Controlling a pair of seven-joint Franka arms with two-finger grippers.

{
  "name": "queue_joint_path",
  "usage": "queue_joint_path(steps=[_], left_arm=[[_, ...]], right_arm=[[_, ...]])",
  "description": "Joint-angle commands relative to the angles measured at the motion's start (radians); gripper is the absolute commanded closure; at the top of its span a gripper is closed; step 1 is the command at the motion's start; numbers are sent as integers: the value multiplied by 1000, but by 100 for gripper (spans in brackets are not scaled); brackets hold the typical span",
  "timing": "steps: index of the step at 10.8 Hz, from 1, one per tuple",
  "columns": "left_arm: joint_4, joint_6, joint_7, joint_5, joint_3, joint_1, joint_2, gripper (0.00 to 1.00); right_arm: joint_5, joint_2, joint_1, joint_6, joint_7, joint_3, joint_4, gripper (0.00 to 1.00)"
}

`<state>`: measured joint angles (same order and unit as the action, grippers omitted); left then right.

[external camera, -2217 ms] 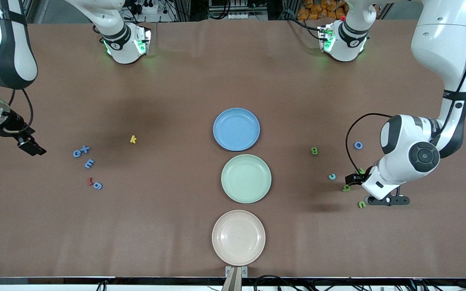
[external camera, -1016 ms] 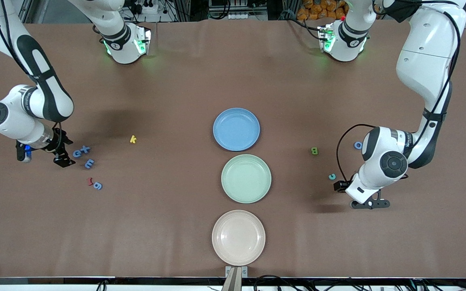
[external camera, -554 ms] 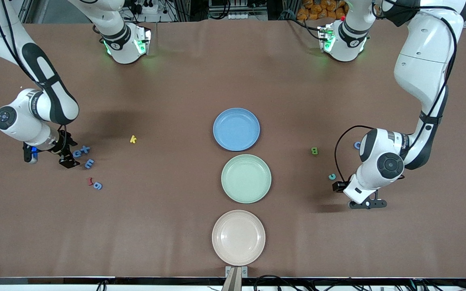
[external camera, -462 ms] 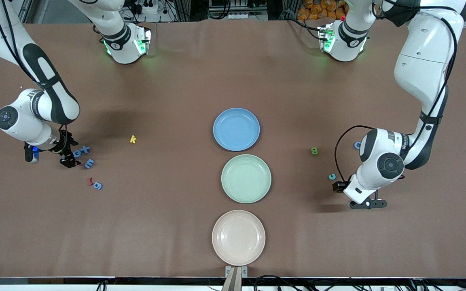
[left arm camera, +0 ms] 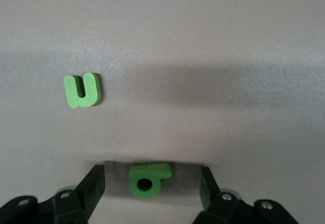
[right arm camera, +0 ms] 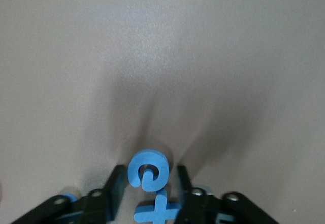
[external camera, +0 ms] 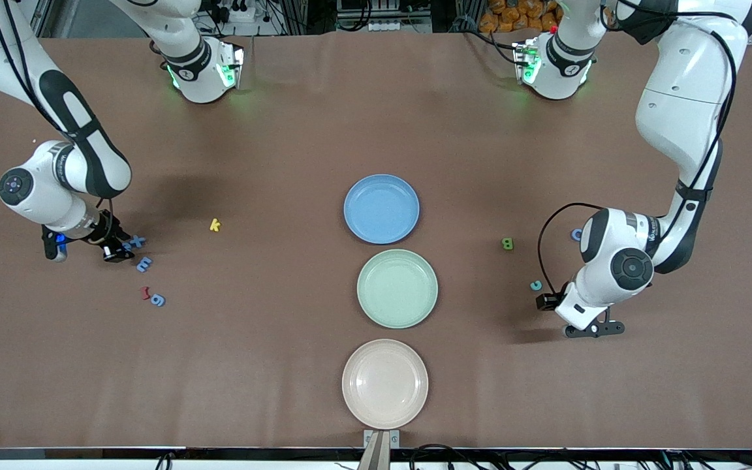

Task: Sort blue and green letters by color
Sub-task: 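Drop the green letter on the green plate while the right gripper drops blue on blue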

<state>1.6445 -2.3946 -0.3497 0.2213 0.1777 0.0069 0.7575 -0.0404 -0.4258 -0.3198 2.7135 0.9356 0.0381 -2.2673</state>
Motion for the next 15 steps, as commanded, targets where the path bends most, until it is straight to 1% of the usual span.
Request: queue_joint_path(steps=[1, 2, 3, 5, 6, 7, 8, 9, 10, 11, 12, 13, 14, 15], left_arm=[[4, -14, -14, -20, 3, 4, 0, 25], [4, -14, -14, -20, 3, 4, 0, 27], [4, -14, -14, -20, 3, 4, 0, 34], [4, -14, -14, -20, 3, 5, 0, 52], [4, -14, -14, -20, 3, 5, 0, 81], [3, -14, -14, -20, 3, 4, 0, 100], [3, -14, -14, -20, 3, 5, -1, 100], [3, -14, -11, -20, 3, 5, -7, 100], [1, -8, -9, -20, 14, 5, -16, 100], [1, -2, -12, -22, 41, 10, -27, 100], [1, 20, -12, -25, 67, 10, -42, 100], [0, 40, -26, -33, 100, 10, -52, 100], [-3, 44, -139, -54, 141, 2, -58, 100], [-8, 51, -220, -53, 167, -21, -59, 100]], right_arm=[[5, -7, -19, 18, -57, 0, -11, 78], [7, -8, -19, 18, -57, 0, -11, 81], [7, -10, -19, 18, -57, 0, -9, 85], [7, 4, -12, 6, -60, 0, -3, 89], [7, 27, -4, -1, -63, 2, 3, 91], [5, 48, 4, -33, -104, 3, 15, 95], [8, 70, 5, -94, -166, 5, 41, 97], [8, 81, 19, -160, -185, 6, 73, 97], [8, 94, 57, -204, -186, 9, 92, 97], [8, 105, 91, -208, -193, 14, 94, 97], [10, 108, 125, -210, -198, 35, 103, 97], [10, 108, 178, -210, -196, 40, 116, 97], [8, 107, 249, -212, -193, 40, 121, 97], [7, 107, 302, -209, -192, 40, 123, 97]])
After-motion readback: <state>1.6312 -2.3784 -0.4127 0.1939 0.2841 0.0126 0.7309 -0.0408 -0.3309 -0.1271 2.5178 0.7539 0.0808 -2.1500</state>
